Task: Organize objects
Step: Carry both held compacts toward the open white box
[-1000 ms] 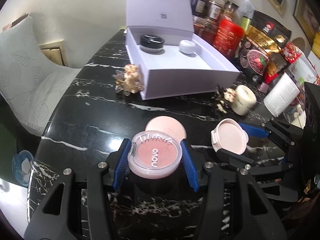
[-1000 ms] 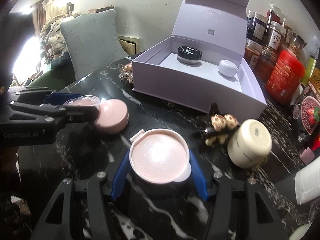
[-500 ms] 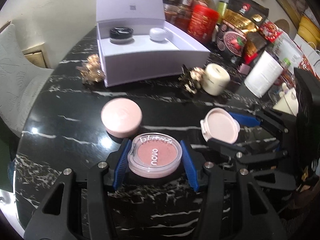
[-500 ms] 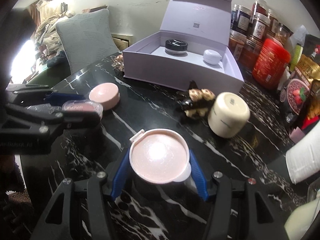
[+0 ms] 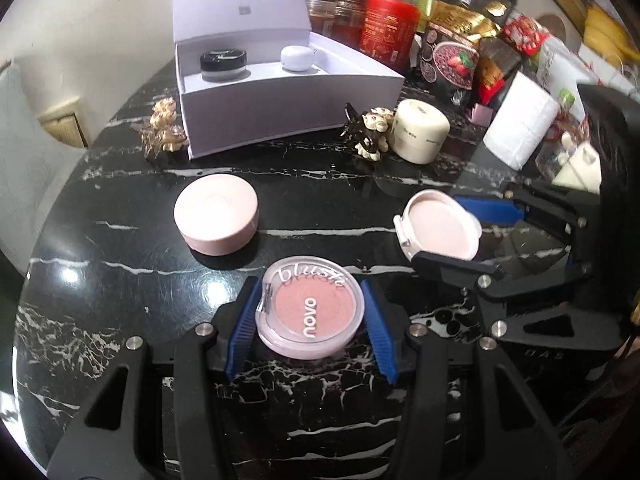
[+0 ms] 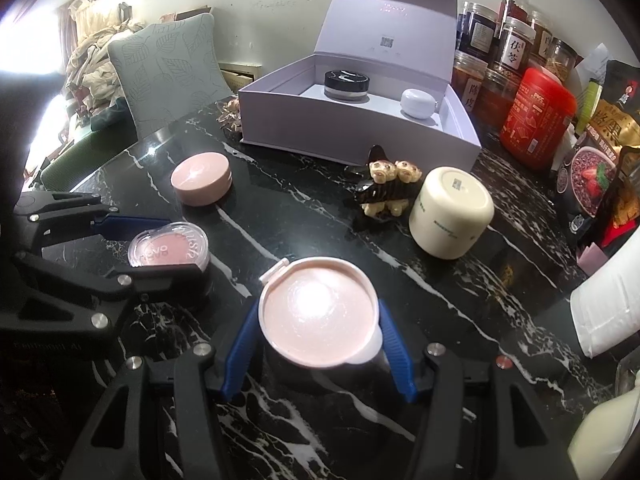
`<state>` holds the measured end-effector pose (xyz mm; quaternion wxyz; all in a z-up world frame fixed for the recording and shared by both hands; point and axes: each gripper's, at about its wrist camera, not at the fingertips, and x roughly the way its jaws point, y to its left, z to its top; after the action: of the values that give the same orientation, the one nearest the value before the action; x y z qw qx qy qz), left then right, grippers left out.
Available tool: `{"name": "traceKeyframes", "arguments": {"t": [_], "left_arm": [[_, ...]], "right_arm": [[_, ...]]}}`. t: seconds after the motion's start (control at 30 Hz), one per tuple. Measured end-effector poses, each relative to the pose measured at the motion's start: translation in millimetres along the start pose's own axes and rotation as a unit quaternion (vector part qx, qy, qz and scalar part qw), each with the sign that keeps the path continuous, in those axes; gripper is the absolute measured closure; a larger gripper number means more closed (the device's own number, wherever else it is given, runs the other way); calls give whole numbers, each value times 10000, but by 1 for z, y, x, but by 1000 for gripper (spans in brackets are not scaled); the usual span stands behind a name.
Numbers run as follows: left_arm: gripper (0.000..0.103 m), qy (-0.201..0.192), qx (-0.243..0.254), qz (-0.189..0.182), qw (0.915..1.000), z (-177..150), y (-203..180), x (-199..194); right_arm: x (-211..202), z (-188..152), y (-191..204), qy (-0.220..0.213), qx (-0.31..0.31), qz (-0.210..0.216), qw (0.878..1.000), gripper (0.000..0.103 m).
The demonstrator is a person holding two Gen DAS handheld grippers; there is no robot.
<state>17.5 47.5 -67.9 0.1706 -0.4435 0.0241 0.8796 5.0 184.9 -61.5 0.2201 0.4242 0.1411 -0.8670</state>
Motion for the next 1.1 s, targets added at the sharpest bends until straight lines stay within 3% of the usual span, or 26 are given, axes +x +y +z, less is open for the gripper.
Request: {"name": "traceKeyframes", "arguments": {"t": [0.07,0.17,0.27,0.33,0.4,0.73,1.1], "left_arm": [[53,-32,155,123,9998,-1,-4,1],[42,-113,465,373,9982,-3,-13,3],[41,-154,379,323,9986,-2,-10,5],[44,-208,395,302,9985,-1,-8,6],[55,-263,444,272,9983,-2,-8,5],[56,-53,380,114,9992,4,-5,4],[56,-212,260,60,9994,36,4,-20]], "right_arm": [[0,0,0,-3,4,-18,10000,43],[1,-1,0,-20,-3,-15,10000,43],[2,-1,0,-40,-11,-48,10000,43],[5,-1,-2,-3,24,-54,10000,43],[8,-3,-3,-23,73,11,10000,43],[6,-3,1,-26,-22,86,10000,44],[-14,16,-11,-186,15,97,9998,44]]}}
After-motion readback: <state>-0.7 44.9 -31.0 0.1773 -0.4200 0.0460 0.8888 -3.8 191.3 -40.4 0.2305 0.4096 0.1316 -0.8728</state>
